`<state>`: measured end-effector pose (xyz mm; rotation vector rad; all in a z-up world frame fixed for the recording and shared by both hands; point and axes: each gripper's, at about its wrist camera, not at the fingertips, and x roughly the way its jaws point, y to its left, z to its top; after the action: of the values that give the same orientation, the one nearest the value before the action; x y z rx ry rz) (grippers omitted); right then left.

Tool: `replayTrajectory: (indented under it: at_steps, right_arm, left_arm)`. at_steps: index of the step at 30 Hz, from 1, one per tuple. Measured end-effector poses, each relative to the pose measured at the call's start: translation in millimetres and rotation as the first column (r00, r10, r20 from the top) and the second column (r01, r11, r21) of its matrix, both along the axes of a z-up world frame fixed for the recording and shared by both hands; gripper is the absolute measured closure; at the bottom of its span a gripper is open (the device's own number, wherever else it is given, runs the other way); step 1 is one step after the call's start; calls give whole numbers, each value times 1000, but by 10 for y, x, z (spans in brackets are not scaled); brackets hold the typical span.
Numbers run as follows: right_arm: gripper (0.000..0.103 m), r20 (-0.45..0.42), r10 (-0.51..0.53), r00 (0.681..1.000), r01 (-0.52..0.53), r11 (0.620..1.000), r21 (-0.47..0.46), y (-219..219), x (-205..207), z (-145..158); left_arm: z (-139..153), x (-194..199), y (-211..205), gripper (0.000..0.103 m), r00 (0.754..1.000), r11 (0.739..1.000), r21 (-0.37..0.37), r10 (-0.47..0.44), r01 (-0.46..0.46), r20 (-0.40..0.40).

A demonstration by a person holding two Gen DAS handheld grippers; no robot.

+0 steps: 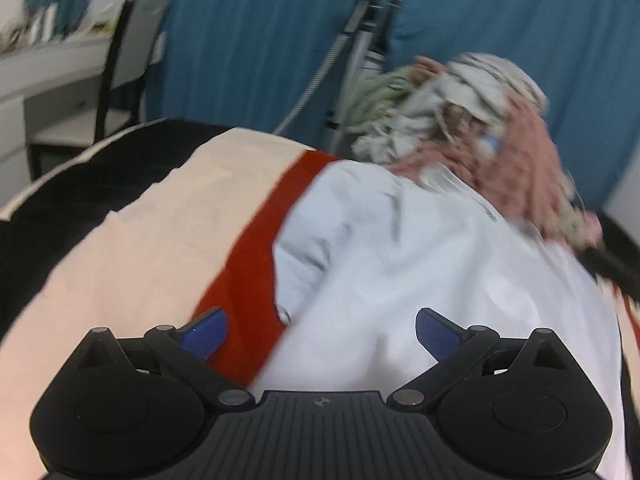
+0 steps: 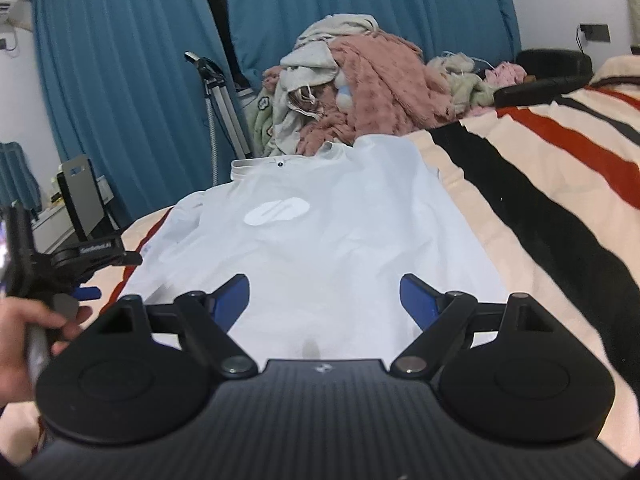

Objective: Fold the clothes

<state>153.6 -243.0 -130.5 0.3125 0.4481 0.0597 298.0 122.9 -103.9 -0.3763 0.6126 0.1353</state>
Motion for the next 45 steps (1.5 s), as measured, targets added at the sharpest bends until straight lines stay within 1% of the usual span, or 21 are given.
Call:
replayTrajectory:
  at_steps: [4, 8, 10, 13, 15, 16, 17, 18, 20, 21, 22, 25, 27, 28, 29, 32, 34, 36, 38, 41, 45]
  right_arm:
    - [19, -9, -28, 1000, 28, 999, 34, -66, 204, -116]
    - [19, -40, -53, 998, 55, 997, 62, -154, 426, -285]
    - [19, -60, -63, 996, 68, 995, 79, -198, 520, -373]
    - [19, -86, -79, 993, 88, 990, 110, -263, 628, -465]
    - [19, -85, -85, 993, 95, 988, 124, -294, 664, -478]
    - [19, -85, -88, 992, 99, 986, 132, -310, 681, -485]
    - [19, -83, -92, 992, 103, 985, 137, -332, 684, -486]
    - [19, -80, -97, 992, 108, 984, 142, -357, 679, -486]
    - [19, -81, -111, 991, 122, 981, 152, -409, 666, -494]
    - [19, -85, -118, 989, 131, 978, 161, -433, 664, -502]
    - [19, -89, -125, 988, 139, 975, 171, -457, 665, -511]
    - [19, -97, -142, 985, 159, 969, 188, -510, 672, -526]
    - [19, -97, -148, 984, 164, 969, 187, -518, 671, -524]
    - [19, -97, -148, 984, 165, 968, 188, -521, 665, -522]
    - [19, -98, -149, 984, 165, 968, 188, -524, 658, -519]
    - [19, -98, -151, 984, 168, 967, 190, -532, 637, -512]
    - [19, -99, -153, 983, 170, 966, 194, -539, 623, -505]
    - [19, -99, -154, 983, 171, 965, 200, -538, 610, -496]
    - [19, -97, -150, 984, 167, 965, 201, -527, 605, -490]
    - [19, -97, -145, 985, 162, 967, 196, -515, 611, -497]
    - [19, -112, -148, 983, 167, 967, 194, -519, 624, -532]
  left_arm:
    - [-104, 376, 233, 3, 998, 993, -113, 50, -45, 42]
    - [-234, 729, 324, 12, 994, 986, -139, 97, -89, 53]
    - [-280, 886, 304, 21, 993, 989, -109, 109, -104, 40]
    - [-242, 1035, 142, 58, 996, 996, 23, 88, -89, 33]
    - [-188, 1138, -37, 100, 999, 987, 153, 46, -46, 6]
    - [-146, 1190, -174, 99, 1000, 970, 242, 13, -10, -10]
    - [-110, 1220, -346, 100, 1000, 937, 347, -27, 31, -15]
    - [-81, 1211, -579, 100, 996, 873, 481, -85, 77, -4]
    - [-50, 1171, -1056, 100, 977, 684, 713, -214, 155, -7]
    - [-94, 1100, -1318, 100, 953, 565, 801, -303, 199, -23]
    - [-135, 1043, -1557, 100, 925, 473, 846, -375, 246, -60]
    - [-281, 984, -2103, 100, 847, 416, 799, -491, 434, -204]
    - [-435, 984, -2347, 100, 835, 393, 798, -498, 457, -234]
    - [-494, 994, -2418, 100, 839, 396, 797, -490, 456, -236]
    - [-522, 1012, -2431, 101, 849, 419, 790, -476, 448, -229]
    - [-443, 1024, -2276, 93, 858, 517, 729, -478, 448, -187]
    - [-287, 969, -2061, 79, 854, 613, 634, -498, 471, -153]
    - [-90, 848, -1733, 53, 861, 741, 475, -503, 475, -76]
    - [91, 707, -1381, 50, 875, 830, 320, -485, 457, 7]
    - [170, 695, -956, 50, 912, 906, 167, -404, 388, 72]
    - [11, 1074, -498, 52, 964, 966, -13, -256, 257, 74]
